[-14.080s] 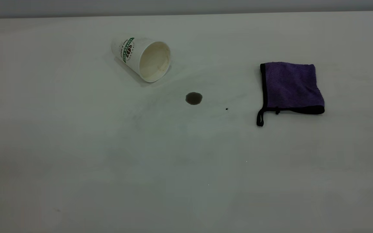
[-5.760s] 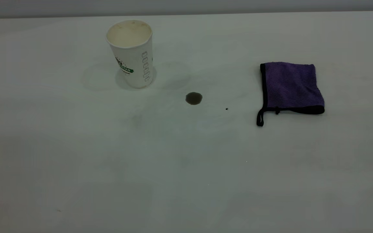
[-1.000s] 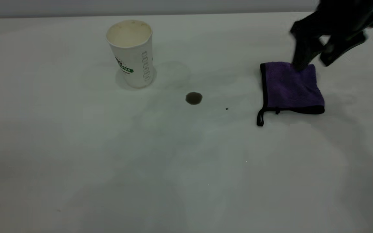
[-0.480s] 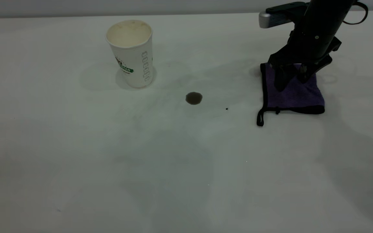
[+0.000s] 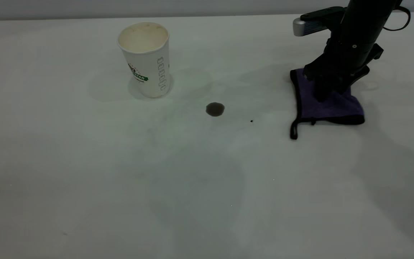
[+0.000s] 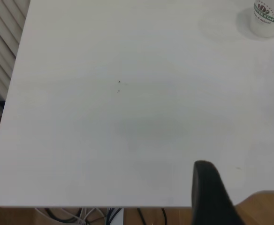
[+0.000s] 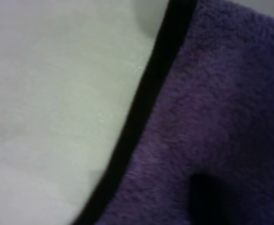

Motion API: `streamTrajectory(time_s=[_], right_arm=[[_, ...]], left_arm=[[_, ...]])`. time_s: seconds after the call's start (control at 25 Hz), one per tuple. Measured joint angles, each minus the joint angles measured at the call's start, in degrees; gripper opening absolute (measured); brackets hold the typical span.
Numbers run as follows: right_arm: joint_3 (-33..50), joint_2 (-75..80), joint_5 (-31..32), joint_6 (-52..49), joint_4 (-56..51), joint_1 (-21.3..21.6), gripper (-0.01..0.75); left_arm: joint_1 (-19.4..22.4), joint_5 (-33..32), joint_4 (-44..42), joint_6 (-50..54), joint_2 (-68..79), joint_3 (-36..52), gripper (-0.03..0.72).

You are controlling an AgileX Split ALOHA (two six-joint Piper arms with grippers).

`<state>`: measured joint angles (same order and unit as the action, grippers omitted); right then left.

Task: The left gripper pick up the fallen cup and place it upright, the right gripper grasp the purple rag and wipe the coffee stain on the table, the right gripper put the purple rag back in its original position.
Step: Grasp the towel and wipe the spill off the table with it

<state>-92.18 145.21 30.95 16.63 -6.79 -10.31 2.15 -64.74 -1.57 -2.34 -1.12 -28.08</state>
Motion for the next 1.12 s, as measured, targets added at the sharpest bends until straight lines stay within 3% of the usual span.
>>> streamTrajectory(time_s=[0.16,0.24,0.52,0.84,1.12], right_arm=[[-0.10,0.08,0.13,0.37,-3.02,0.02,0.112],[-0.10,0.15,0.48,1.81,-4.76,0.02,0.057],[-0.10,0.28,0.54,5.64,-10.42,-4.78,0.051],[-0.10,0.76,-0.25,5.83,-17.64,-17.58,0.051],[0.05,1.50,-9.33,5.84,-26.27,-28.82,0.051]], left_arm=[[0.00,0.00,0.00,0.00,0.00,0.00,0.437],[0.00,0.00,0.00,0.00,0.00,0.00,0.437],[0.00,0.00,0.00,0.00,0.00,0.00,0.437],[0.00,0.00,-0.05,0.00,0.00,0.00,0.437],[0.00,0.00,-0.05,0.00,0.00,0.00,0.437]])
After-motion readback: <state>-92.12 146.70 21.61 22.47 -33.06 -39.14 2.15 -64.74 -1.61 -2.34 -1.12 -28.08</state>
